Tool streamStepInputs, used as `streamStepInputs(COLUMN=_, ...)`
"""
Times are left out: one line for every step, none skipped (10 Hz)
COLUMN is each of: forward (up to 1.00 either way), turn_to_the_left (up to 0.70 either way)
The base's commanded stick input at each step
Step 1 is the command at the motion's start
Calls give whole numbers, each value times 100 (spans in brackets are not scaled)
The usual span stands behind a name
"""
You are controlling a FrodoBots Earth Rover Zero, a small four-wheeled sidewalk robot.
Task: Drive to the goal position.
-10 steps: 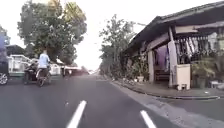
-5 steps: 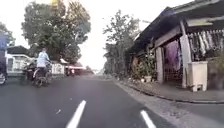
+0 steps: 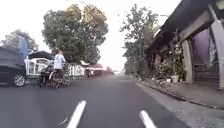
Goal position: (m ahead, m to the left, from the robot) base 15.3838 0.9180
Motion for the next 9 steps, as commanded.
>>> streamStepInputs(forward=100, turn_to_the_left=0)
streamStepInputs(forward=100, turn_to_the_left=0)
streamStepInputs(forward=100, turn_to_the_left=0)
streamStepInputs(forward=100, turn_to_the_left=0)
streamStepInputs(forward=100, turn_to_the_left=0)
streamStepInputs(forward=100, turn_to_the_left=0)
streamStepInputs(forward=100, turn_to_the_left=0)
streamStepInputs(forward=100, turn_to_the_left=-29)
streamStepInputs(forward=100, turn_to_the_left=-40)
